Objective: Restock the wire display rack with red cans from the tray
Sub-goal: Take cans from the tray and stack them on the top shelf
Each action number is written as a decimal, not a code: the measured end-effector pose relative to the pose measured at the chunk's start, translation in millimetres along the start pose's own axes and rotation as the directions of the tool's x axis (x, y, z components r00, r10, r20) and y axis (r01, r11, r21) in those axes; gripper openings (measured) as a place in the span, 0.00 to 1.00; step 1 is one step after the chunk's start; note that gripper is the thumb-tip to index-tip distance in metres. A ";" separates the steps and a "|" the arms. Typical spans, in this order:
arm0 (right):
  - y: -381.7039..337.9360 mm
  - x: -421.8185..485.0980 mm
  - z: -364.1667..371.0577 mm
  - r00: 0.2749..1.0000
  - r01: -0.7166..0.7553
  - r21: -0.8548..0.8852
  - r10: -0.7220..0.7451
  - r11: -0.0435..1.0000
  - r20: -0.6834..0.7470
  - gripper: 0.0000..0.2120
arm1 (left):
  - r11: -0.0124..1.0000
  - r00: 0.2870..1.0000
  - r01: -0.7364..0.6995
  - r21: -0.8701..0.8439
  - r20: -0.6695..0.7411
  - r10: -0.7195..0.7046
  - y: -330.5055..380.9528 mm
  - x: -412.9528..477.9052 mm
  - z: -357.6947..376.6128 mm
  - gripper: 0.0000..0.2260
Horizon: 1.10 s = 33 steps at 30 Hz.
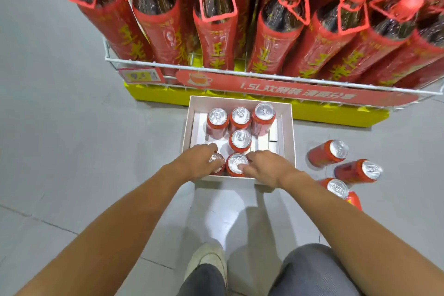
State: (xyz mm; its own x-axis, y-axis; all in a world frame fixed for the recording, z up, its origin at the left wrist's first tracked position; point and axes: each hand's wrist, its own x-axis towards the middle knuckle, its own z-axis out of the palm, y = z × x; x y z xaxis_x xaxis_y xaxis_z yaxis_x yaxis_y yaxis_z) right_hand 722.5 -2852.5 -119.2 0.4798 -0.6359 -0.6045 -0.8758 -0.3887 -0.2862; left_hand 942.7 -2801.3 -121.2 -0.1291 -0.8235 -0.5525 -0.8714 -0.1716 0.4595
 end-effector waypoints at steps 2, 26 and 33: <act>6.5 5.8 -1.0 1.000 0.020 0.056 -0.020 0.998 -0.015 0.22 | 0.999 1.000 -0.002 -0.038 -0.009 0.001 -1.3 6.5 1.6 0.18; 19.5 32.3 19.3 0.999 0.007 0.646 0.021 0.764 -0.036 0.23 | 0.629 0.983 0.125 -0.767 0.011 -0.182 0.1 33.0 17.5 0.19; 21.8 33.4 19.0 0.997 -0.001 0.660 0.048 0.751 -0.054 0.26 | 0.528 0.980 0.150 -0.836 0.054 -0.192 -6.6 40.3 23.9 0.18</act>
State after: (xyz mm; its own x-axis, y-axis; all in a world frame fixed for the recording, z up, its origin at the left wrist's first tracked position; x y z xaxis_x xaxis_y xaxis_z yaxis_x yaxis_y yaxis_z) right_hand 718.4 -2869.5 -159.7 0.4392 -0.6889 -0.5767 -0.6934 0.1482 -0.7051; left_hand 932.0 -2820.5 -163.1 0.0155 -0.7445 -0.6674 -0.0840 -0.6661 0.7411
